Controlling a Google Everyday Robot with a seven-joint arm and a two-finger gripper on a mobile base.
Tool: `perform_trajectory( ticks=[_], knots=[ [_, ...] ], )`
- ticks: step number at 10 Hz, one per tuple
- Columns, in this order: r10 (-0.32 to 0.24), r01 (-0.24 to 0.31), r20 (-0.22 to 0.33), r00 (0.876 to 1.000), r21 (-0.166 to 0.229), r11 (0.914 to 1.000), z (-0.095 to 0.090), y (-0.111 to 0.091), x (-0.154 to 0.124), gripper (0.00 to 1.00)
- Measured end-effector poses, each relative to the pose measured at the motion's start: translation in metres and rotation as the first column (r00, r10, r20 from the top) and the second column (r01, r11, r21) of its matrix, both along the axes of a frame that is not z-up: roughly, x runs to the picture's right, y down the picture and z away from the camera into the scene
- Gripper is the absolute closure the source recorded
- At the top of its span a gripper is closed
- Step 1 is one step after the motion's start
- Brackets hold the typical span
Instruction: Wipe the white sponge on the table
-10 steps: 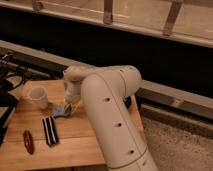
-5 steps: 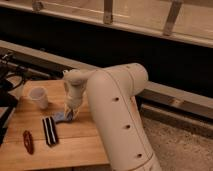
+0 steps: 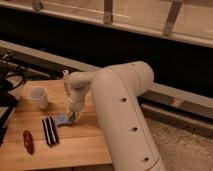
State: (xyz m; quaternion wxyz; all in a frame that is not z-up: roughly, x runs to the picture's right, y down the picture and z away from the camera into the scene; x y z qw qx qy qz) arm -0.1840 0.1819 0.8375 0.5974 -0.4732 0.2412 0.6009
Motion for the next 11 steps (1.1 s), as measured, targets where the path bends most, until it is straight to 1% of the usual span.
perform_trajectory(
  ticks=[3, 6, 7, 9, 11],
  knots=[
    [0.006, -0.006, -0.009, 1.000, 0.007, 1.0000, -0.002, 0.002, 0.001, 1.00],
    [0.015, -0.015, -0.028, 0.999, 0.009, 0.9998, -0.010, 0.011, 0.030, 1.00],
    [0.018, -0.018, -0.032, 0.999, 0.013, 0.9997, -0.010, 0.011, 0.034, 1.00],
    [0.028, -0.027, -0.044, 0.999, 0.015, 0.9995, -0.010, 0.011, 0.034, 1.00],
    [0.035, -0.034, -0.056, 0.998, 0.017, 0.9993, -0.012, 0.014, 0.047, 1.00]
  ],
)
